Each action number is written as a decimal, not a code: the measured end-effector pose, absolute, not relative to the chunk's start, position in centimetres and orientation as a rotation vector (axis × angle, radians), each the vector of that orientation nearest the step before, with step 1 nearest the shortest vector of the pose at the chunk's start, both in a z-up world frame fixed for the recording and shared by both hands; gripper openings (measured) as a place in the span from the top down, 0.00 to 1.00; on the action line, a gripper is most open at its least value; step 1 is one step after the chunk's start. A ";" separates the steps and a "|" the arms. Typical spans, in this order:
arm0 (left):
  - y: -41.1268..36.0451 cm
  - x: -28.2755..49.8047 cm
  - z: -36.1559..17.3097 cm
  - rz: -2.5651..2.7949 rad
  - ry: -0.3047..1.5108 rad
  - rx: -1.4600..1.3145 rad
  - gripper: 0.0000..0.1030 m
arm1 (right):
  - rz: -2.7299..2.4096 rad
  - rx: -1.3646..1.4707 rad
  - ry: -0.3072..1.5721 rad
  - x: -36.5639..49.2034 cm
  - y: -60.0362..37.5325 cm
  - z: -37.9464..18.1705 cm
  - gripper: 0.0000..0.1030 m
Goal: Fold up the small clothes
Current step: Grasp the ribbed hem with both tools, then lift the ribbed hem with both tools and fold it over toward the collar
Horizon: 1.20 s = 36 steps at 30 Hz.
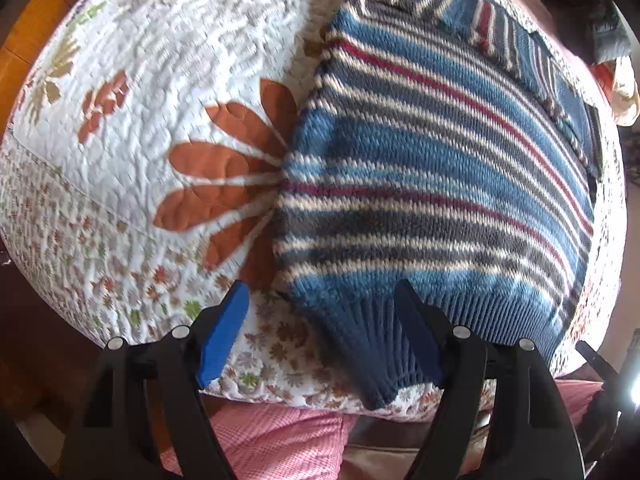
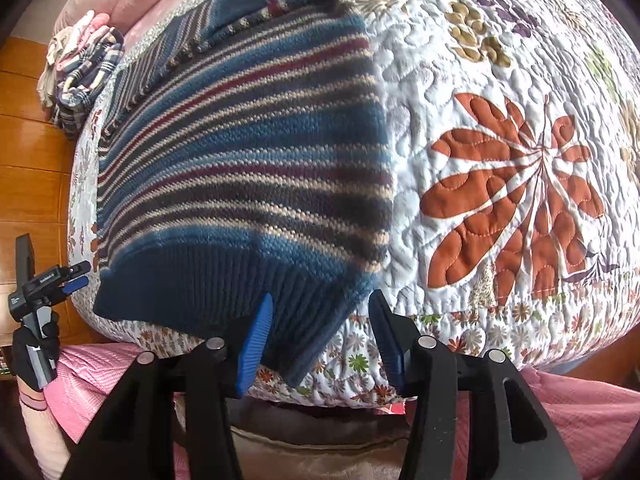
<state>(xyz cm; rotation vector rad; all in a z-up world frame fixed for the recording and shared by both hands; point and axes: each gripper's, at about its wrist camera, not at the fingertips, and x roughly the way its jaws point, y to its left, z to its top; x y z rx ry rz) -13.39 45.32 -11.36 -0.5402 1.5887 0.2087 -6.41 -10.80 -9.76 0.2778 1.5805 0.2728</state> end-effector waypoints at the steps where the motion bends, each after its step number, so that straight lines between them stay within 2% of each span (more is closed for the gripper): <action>1: 45.1 -13.5 -11.9 0.196 1.609 -0.556 0.27 | 0.268 0.278 1.587 -6.6 -10.8 -10.0 0.51; 8: 44.1 -13.6 -13.5 0.161 1.665 -0.603 0.28 | 0.279 0.345 1.685 -7.5 -10.5 -12.5 0.50; 11: 43.1 -13.7 -14.3 0.164 1.688 -0.613 0.31 | 0.269 0.328 1.712 -7.6 -9.9 -13.3 0.50; 14: 42.3 -13.8 -15.3 0.140 1.724 -0.641 0.43 | 0.259 0.295 1.732 -7.7 -9.3 -14.0 0.51; 17: 41.7 -13.7 -15.7 0.143 1.731 -0.618 0.54 | 0.260 0.249 1.723 -7.7 -8.6 -14.1 0.58; 18: 41.3 -14.0 -15.6 0.141 1.731 -0.617 0.65 | 0.264 0.241 1.720 -7.8 -8.4 -14.1 0.65; 19: 41.1 -14.1 -15.7 0.140 1.734 -0.622 0.72 | 0.271 0.241 1.718 -7.9 -8.2 -14.1 0.78; 20: 41.0 -14.2 -15.8 0.140 1.735 -0.631 0.81 | 0.277 0.246 1.716 -8.0 -8.0 -14.2 0.81; 21: 41.1 -14.2 -15.8 0.139 1.731 -0.639 0.85 | 0.283 0.247 1.712 -8.0 -7.9 -14.1 0.85; 23: 41.1 -14.5 -15.6 0.132 1.707 -0.663 0.89 | 0.299 0.261 1.702 -8.0 -7.7 -13.8 0.90; 36: 42.8 -12.5 -10.9 0.008 1.459 -0.829 0.91 | 0.420 0.496 1.528 -4.0 -10.2 -7.8 0.91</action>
